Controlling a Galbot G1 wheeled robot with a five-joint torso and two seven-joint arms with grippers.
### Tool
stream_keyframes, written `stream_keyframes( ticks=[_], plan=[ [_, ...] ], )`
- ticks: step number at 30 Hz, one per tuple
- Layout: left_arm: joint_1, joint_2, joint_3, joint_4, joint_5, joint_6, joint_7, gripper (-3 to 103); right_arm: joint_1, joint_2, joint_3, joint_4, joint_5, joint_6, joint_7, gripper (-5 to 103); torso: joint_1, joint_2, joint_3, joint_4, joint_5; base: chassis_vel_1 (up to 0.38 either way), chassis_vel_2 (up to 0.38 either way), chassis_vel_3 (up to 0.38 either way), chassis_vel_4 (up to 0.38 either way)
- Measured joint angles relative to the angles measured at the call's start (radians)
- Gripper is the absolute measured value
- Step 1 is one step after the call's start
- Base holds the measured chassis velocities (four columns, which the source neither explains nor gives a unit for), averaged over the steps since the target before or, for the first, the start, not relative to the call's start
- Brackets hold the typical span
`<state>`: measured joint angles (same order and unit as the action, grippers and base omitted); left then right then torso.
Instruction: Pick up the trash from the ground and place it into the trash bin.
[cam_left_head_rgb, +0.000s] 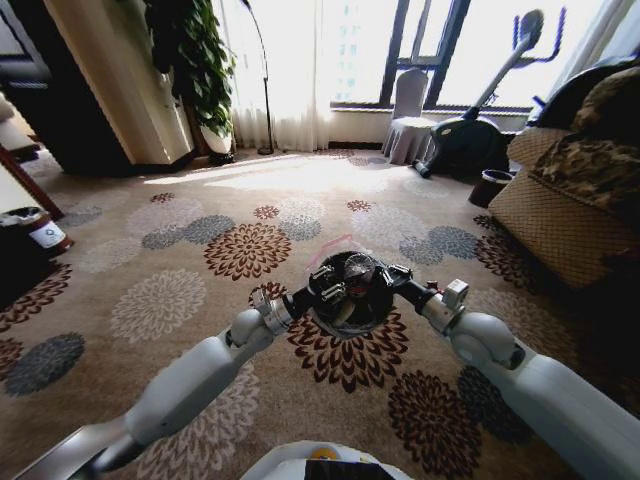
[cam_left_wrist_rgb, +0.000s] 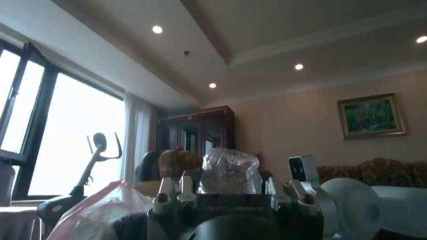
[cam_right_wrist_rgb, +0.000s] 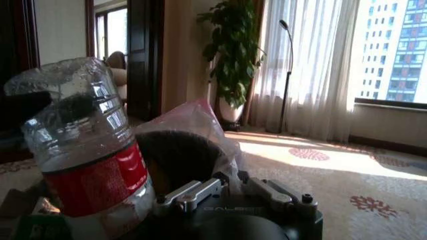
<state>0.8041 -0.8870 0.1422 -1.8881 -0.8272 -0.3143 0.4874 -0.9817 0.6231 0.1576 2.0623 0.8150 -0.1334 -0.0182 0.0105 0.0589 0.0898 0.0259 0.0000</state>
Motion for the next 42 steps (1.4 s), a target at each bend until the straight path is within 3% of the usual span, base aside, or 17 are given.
stream_keyframes(
  ticks=[1,5,7,10,12,14,23,28,33,39,42],
  plan=[
    [0.011,0.007,-0.008,-0.011,0.001,-0.004,0.001,53,0.001,0.004,-0.001,-0.004,-0.003,0.0,0.0,0,0.0,0.0,0.0,0.0,0.0,0.0,0.0,0.0,0.0],
    [0.058,0.026,-0.037,-0.044,0.007,-0.014,0.006,70,-0.001,0.016,-0.006,-0.011,0.013,-0.005,0.0,0,0.0,0.0,0.0,0.0,-0.0001,0.0,0.0,0.0,0.0],
    [0.078,0.031,-0.048,-0.043,0.055,-0.019,0.0,81,-0.004,0.018,-0.006,-0.006,0.043,-0.015,0.0,0,0.0,0.0,0.0,0.0001,0.0,0.0,0.0,0.0,0.0],
    [0.083,0.029,-0.057,-0.033,0.087,-0.023,-0.001,86,-0.007,0.018,-0.006,0.002,0.063,-0.024,0.0,0,0.0,0.0,0.0,-0.0002,-0.0002,0.0,0.0,0.0,0.0],
    [0.086,0.023,-0.078,-0.055,0.074,-0.016,-0.019,96,-0.01,0.016,-0.002,0.014,0.095,-0.051,0.0,0,0.0,0.0,0.0,0.0,-0.0002,0.0,0.0,0.0,0.0],
    [0.086,0.021,-0.087,-0.066,0.067,-0.009,-0.025,98,-0.014,0.014,0.003,0.017,0.111,-0.067,0.0,0,0.0,0.0,0.0,0.0,-0.0001,0.0,0.0,0.0,0.0],
    [0.102,0.017,-0.092,-0.105,0.081,0.005,-0.031,100,-0.011,-0.002,0.002,0.026,0.126,-0.085,0.0,0,0.0,0.0,0.0,0.0,0.0,0.0,0.0,0.0,0.0],
    [0.129,0.034,-0.123,-0.146,0.11,-0.004,0.001,100,0.031,0.0,-0.033,0.002,0.141,-0.092,0.0,0,0.0,0.0,0.0,-0.0003,0.0001,0.0,0.0,0.0,0.0],
    [0.153,0.061,-0.132,-0.14,0.217,-0.039,0.054,100,0.093,0.024,-0.09,-0.032,0.162,-0.096,0.0,0,0.0,0.0,0.0,0.0003,-0.0002,0.0,0.0,0.0,0.0],
    [0.133,0.076,-0.1,-0.11,0.29,-0.033,0.049,100,0.107,0.042,-0.113,-0.034,0.161,-0.086,0.0,0,0.0,0.0,0.0,-0.0002,0.0,0.0,0.0,0.0,0.0],
    [0.104,0.08,-0.078,-0.095,0.339,-0.015,0.016,100,0.104,0.041,-0.113,-0.03,0.158,-0.07,0.0,0,0.0,0.0,0.0,-0.0002,-0.0003,0.0,0.0,0.0,0.0]
  ],
)
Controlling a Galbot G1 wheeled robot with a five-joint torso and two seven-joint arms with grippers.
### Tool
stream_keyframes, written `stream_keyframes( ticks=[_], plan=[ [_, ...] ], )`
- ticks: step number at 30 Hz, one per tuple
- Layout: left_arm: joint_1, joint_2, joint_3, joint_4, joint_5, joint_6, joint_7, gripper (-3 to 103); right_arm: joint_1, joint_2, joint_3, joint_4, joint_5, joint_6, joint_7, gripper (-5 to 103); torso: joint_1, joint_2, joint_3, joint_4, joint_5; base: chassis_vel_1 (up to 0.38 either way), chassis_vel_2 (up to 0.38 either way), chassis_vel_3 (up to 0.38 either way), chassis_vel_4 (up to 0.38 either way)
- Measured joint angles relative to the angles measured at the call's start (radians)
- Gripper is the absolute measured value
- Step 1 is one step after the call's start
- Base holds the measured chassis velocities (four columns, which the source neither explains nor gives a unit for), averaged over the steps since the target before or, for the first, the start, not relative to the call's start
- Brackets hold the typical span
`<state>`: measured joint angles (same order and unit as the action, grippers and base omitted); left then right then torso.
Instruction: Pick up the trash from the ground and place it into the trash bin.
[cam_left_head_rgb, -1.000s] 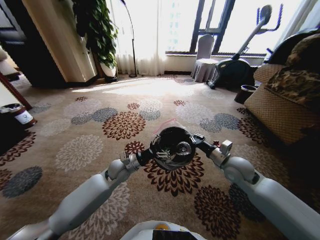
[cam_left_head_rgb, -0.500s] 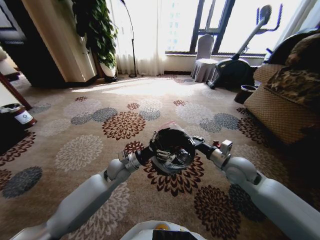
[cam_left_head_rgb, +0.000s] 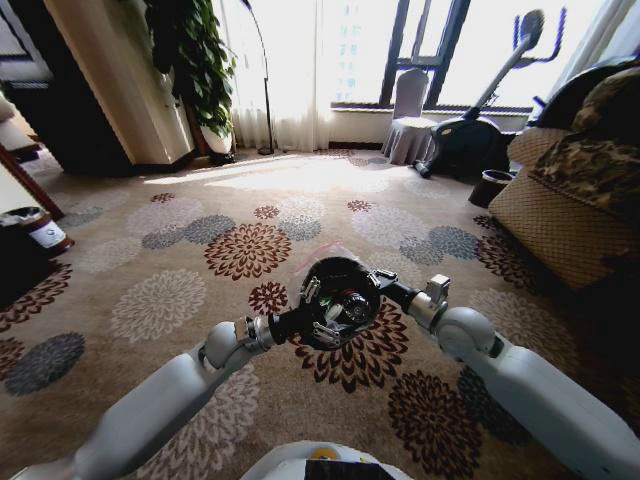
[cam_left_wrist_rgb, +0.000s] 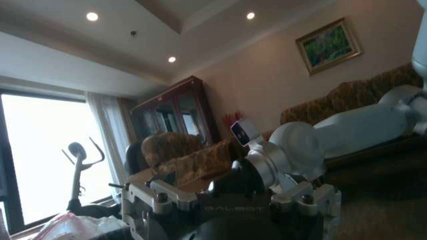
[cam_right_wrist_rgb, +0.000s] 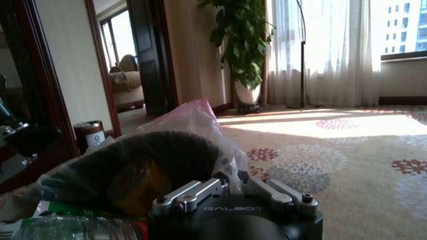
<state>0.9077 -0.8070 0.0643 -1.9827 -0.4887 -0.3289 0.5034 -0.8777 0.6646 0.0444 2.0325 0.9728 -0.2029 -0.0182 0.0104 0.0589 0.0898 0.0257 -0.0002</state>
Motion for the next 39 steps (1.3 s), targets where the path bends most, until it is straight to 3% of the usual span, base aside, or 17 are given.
stream_keyframes(
  ticks=[2,5,8,12,14,18,20,22,24,29,32,35,36,37,39],
  plan=[
    [-0.024,-0.004,0.006,0.006,0.064,0.051,-0.058,100,-0.01,-0.001,0.001,0.004,-0.015,0.023,0.0,0,0.0,0.0,0.0,0.0,0.0003,0.0,0.0,0.0,0.0],
    [-0.031,-0.005,0.006,0.01,0.088,0.075,-0.083,100,-0.014,-0.002,0.002,0.006,-0.019,0.028,0.0,0,0.0,0.0,0.0,-0.0002,0.0003,0.0,0.0,0.0,0.0],
    [-0.037,-0.006,0.012,0.012,0.139,0.131,-0.175,100,-0.032,-0.007,0.016,0.015,-0.028,0.038,0.0,0,0.0,0.0,0.0,0.0,0.0002,0.0,0.0,0.0,0.0],
    [-0.036,-0.016,0.012,0.027,0.22,0.153,-0.235,100,-0.042,-0.008,0.023,0.022,-0.041,0.047,0.001,0,0.0,0.0,0.0,0.0,0.0002,0.0,0.0,0.0,0.0],
    [-0.032,-0.017,0.011,0.027,0.219,0.156,-0.245,100,-0.047,-0.007,0.026,0.024,-0.045,0.049,0.001,0,0.0,0.0,0.0,-0.0002,0.0,0.0,0.0,0.0,0.0],
    [-0.011,-0.016,0.0,0.002,0.141,0.122,-0.251,100,-0.059,-0.005,0.033,0.027,-0.058,0.055,0.0,0,0.0,0.0,0.0,0.0002,0.0003,0.0,0.0,0.0,0.0],
    [0.015,-0.011,-0.034,-0.035,0.056,0.074,-0.212,100,-0.067,-0.003,0.05,0.017,-0.064,0.063,-0.001,0,0.0,0.0,0.0,0.0002,0.0002,0.0,0.0,0.0,0.0],
    [0.026,-0.006,-0.049,-0.049,0.025,0.058,-0.192,100,-0.071,-0.001,0.058,0.01,-0.067,0.063,-0.001,0,0.0,0.0,0.0,0.0001,0.0003,0.0,0.0,0.0,0.0],
    [0.072,0.007,-0.105,-0.1,-0.077,0.011,-0.133,100,-0.08,0.001,0.077,-0.009,-0.078,0.065,-0.001,0,0.0,0.0,0.0,-0.0001,0.0003,0.0,0.0,0.0,0.0],
    [0.135,0.014,-0.162,-0.156,-0.125,-0.028,-0.114,100,-0.092,0.003,0.101,-0.033,-0.09,0.07,-0.001,0,0.0,0.0,0.0,0.0001,0.0004,0.0,0.0,0.0,0.0],
    [0.166,0.007,-0.19,-0.176,-0.134,-0.038,-0.144,100,-0.102,0.004,0.13,-0.054,-0.096,0.07,-0.002,0,0.0,0.0,0.0,0.0005,0.0005,0.0,0.0,0.0,0.0],
    [0.185,-0.022,-0.241,-0.163,-0.131,-0.028,-0.255,100,-0.14,0.002,0.203,-0.072,-0.098,0.085,-0.001,0,0.0,0.0,0.0,0.0003,0.0007,0.0,0.0,0.0,0.0],
    [0.19,-0.052,-0.284,-0.137,-0.131,0.013,-0.365,100,-0.186,-0.005,0.273,-0.073,-0.1,0.103,0.0,0,0.0,0.0,0.0,-0.0004,0.0002,0.0,0.0,0.0,0.0],
    [0.19,-0.052,-0.284,-0.137,-0.131,0.013,-0.365,100,-0.186,-0.005,0.273,-0.073,-0.1,0.103,0.0,0,0.0,0.0,0.0,-0.0004,0.0002,0.0,0.0,0.0,0.0],
    [0.209,-0.094,-0.352,-0.099,-0.128,0.084,-0.489,100,-0.229,-0.008,0.331,-0.074,-0.106,0.14,0.0,0,0.0,0.0,0.0,-0.0007,-0.0001,0.0,0.0,0.0,0.0]
  ],
)
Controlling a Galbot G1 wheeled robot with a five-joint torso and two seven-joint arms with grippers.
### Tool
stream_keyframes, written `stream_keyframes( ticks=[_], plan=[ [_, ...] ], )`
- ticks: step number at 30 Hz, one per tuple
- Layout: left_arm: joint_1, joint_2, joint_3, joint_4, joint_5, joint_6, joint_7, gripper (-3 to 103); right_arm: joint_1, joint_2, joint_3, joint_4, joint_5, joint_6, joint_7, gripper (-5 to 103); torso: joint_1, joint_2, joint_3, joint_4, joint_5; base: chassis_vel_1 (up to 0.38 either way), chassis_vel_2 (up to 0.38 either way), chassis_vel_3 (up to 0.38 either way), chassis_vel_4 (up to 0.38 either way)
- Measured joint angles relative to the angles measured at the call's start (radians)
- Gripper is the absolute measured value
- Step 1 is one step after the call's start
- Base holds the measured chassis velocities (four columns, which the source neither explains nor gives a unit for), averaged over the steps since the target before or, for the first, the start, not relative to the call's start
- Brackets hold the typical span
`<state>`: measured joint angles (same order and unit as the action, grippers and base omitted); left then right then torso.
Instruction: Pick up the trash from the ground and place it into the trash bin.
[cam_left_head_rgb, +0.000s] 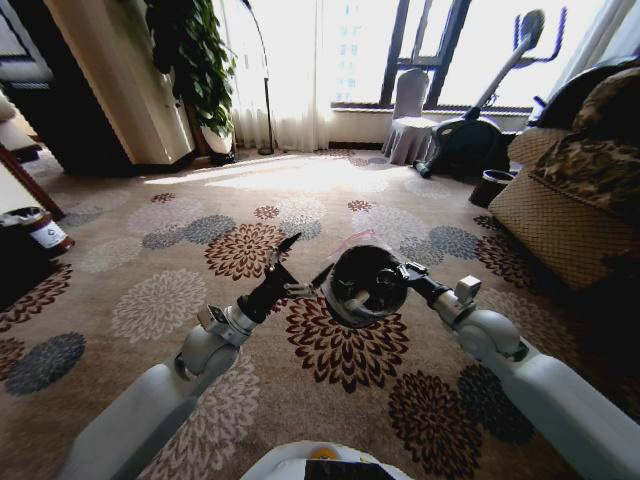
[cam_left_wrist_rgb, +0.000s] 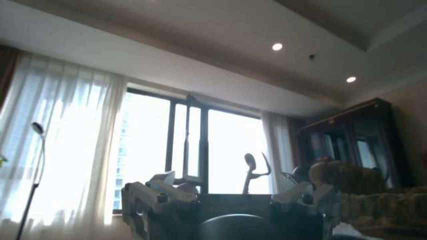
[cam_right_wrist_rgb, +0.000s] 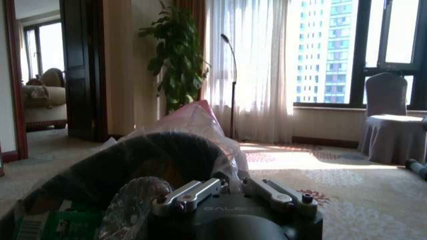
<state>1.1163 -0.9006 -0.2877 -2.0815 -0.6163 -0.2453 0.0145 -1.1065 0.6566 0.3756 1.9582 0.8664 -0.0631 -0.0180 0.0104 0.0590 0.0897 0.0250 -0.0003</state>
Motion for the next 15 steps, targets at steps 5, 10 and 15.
stream_keyframes(
  ticks=[5,10,15],
  plan=[
    [0.056,-0.057,-0.094,0.066,0.006,0.091,-0.129,100,-0.04,0.011,0.028,0.002,-0.002,0.015,0.0,0,0.0,0.0,0.0,0.0014,0.0004,0.0,0.0,0.0,0.0],
    [0.041,-0.097,-0.098,0.174,0.009,0.112,-0.19,100,-0.088,0.037,0.046,0.04,-0.02,0.036,-0.001,0,0.0,0.0,0.0,0.0009,0.0004,0.0,0.0,0.0,0.0],
    [0.031,-0.126,-0.092,0.242,0.015,0.113,-0.205,100,-0.105,0.059,0.053,0.076,-0.01,0.036,0.0,0,0.0,0.0,0.0,0.0006,0.0,-0.052,-0.043,0.032,0.05]
  ],
)
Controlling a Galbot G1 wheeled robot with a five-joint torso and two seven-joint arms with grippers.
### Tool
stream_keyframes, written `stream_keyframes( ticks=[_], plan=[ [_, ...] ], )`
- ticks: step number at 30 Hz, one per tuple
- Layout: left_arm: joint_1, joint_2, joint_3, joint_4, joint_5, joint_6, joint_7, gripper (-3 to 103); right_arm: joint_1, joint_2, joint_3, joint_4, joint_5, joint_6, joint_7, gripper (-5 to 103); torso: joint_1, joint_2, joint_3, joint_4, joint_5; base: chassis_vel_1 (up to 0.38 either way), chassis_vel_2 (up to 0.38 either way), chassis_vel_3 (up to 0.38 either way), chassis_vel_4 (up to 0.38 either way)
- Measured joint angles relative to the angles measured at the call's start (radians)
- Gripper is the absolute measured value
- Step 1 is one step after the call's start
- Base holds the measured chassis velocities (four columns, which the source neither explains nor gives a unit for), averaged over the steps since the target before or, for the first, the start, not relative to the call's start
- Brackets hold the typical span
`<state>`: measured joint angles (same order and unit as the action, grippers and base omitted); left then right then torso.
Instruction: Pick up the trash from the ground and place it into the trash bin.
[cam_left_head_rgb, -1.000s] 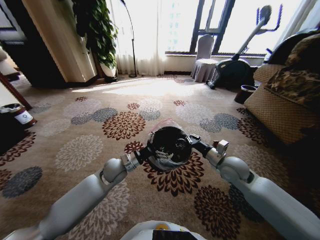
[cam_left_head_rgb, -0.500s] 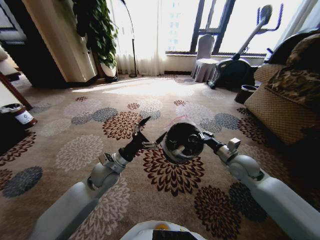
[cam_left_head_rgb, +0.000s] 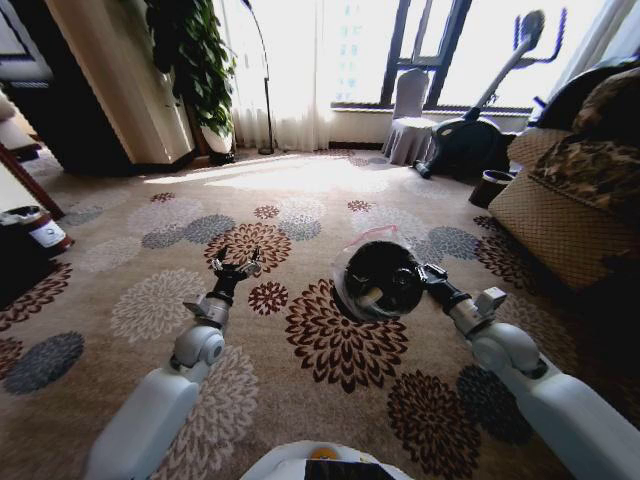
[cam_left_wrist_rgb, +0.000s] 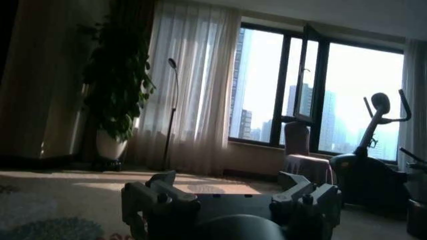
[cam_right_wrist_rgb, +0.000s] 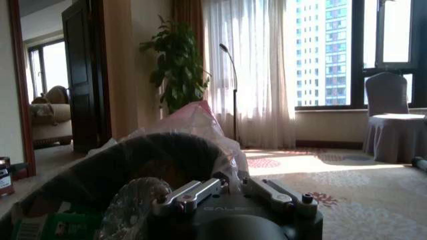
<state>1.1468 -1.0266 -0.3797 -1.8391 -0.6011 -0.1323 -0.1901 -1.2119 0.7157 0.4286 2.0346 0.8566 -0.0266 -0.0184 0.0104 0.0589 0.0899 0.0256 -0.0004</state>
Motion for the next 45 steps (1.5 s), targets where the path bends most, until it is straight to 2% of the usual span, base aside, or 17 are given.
stream_keyframes(
  ticks=[13,16,18,20,21,24,27,28,29,31,33,34,36,40,42,44,45],
  plan=[
    [0.006,-0.023,0.019,0.057,0.005,0.012,0.007,100,-0.048,0.052,0.009,0.058,-0.013,0.01,0.0,0,0.0,0.0,0.0,-0.0001,0.0009,-0.227,-0.218,0.224,0.221],
    [0.003,-0.031,0.032,0.063,0.013,0.015,0.011,100,-0.052,0.052,0.018,0.055,-0.014,0.014,0.001,0,0.0,0.0,0.0,-0.0002,-0.0006,-0.338,-0.334,0.322,0.316],
    [-0.002,-0.035,0.043,0.072,0.021,0.015,0.016,100,-0.062,0.051,0.026,0.051,-0.014,0.02,0.0,0,0.0,0.0,0.0,0.0,0.0012,-0.341,-0.312,0.342,0.33],
    [-0.003,-0.036,0.046,0.075,0.022,0.015,0.019,100,-0.064,0.051,0.029,0.05,-0.015,0.021,0.001,0,0.0,0.0,0.0,0.0002,0.0012,-0.341,-0.336,0.354,0.342],
    [-0.005,-0.036,0.052,0.082,0.023,0.014,0.029,100,-0.068,0.053,0.032,0.048,-0.018,0.024,0.0,0,0.0,0.0,0.0,0.0002,-0.0003,-0.346,-0.336,0.362,0.372],
    [-0.008,-0.04,0.06,0.091,0.024,0.012,0.042,100,-0.07,0.062,0.032,0.041,-0.029,0.029,0.001,0,0.0,0.0,0.0,0.0001,0.0014,-0.367,-0.358,0.36,0.365],
    [-0.011,-0.046,0.069,0.104,0.025,0.012,0.049,100,-0.071,0.07,0.029,0.039,-0.036,0.035,0.001,0,0.0,0.0,0.0,0.0,-0.0012,-0.376,-0.384,0.359,0.367],
    [-0.012,-0.047,0.071,0.109,0.027,0.012,0.05,100,-0.071,0.072,0.027,0.038,-0.038,0.037,0.001,0,0.0,0.0,0.0,-0.0002,0.001,-0.355,-0.362,0.351,0.372],
    [-0.012,-0.047,0.071,0.109,0.027,0.012,0.05,100,-0.071,0.072,0.027,0.038,-0.038,0.037,0.001,0,0.0,0.0,0.0,-0.0002,0.001,-0.355,-0.362,0.351,0.372],
    [-0.012,-0.049,0.074,0.118,0.03,0.011,0.053,100,-0.067,0.076,0.02,0.033,-0.048,0.044,0.0,0,0.0,0.0,0.0,0.0003,0.0012,-0.356,-0.366,0.349,0.356],
    [-0.011,-0.05,0.077,0.123,0.031,0.01,0.056,100,-0.062,0.078,0.017,0.026,-0.066,0.055,0.0,0,0.0,0.0,0.0,0.0001,-0.0008,-0.354,-0.327,0.342,0.344],
    [-0.011,-0.051,0.079,0.126,0.032,0.009,0.058,100,-0.06,0.078,0.016,0.022,-0.074,0.062,0.001,0,0.0,0.0,0.0,-0.0002,0.0013,-0.299,-0.291,0.27,0.281],
    [-0.011,-0.052,0.081,0.128,0.033,0.008,0.059,100,-0.058,0.079,0.014,0.019,-0.081,0.069,0.001,0,0.0,0.0,0.0,-0.0001,0.0017,-0.299,-0.269,0.27,0.281],
    [-0.015,-0.053,0.093,0.148,0.033,0.009,0.063,100,-0.052,0.082,0.009,0.007,-0.108,0.102,0.001,0,0.0,0.0,0.0,-0.0003,-0.0001,-0.167,-0.213,0.157,0.112],
    [-0.016,-0.053,0.116,0.178,0.023,0.014,0.066,100,-0.053,0.078,0.008,0.002,-0.118,0.118,0.001,0,0.0,0.0,0.0,0.0,0.0016,-0.055,-0.048,0.061,0.044],
    [-0.012,-0.059,0.133,0.206,0.015,0.021,0.07,100,-0.054,0.078,0.007,-0.003,-0.126,0.121,-0.001,0,0.0,0.0,0.0,0.0001,0.0004,0.0,0.0,0.0,0.0],
    [-0.01,-0.065,0.148,0.234,0.015,0.025,0.076,100,-0.055,0.08,0.008,-0.006,-0.136,0.127,-0.001,0,0.0,0.0,0.0,0.0007,-0.002,0.071,0.032,-0.04,-0.041]
  ],
)
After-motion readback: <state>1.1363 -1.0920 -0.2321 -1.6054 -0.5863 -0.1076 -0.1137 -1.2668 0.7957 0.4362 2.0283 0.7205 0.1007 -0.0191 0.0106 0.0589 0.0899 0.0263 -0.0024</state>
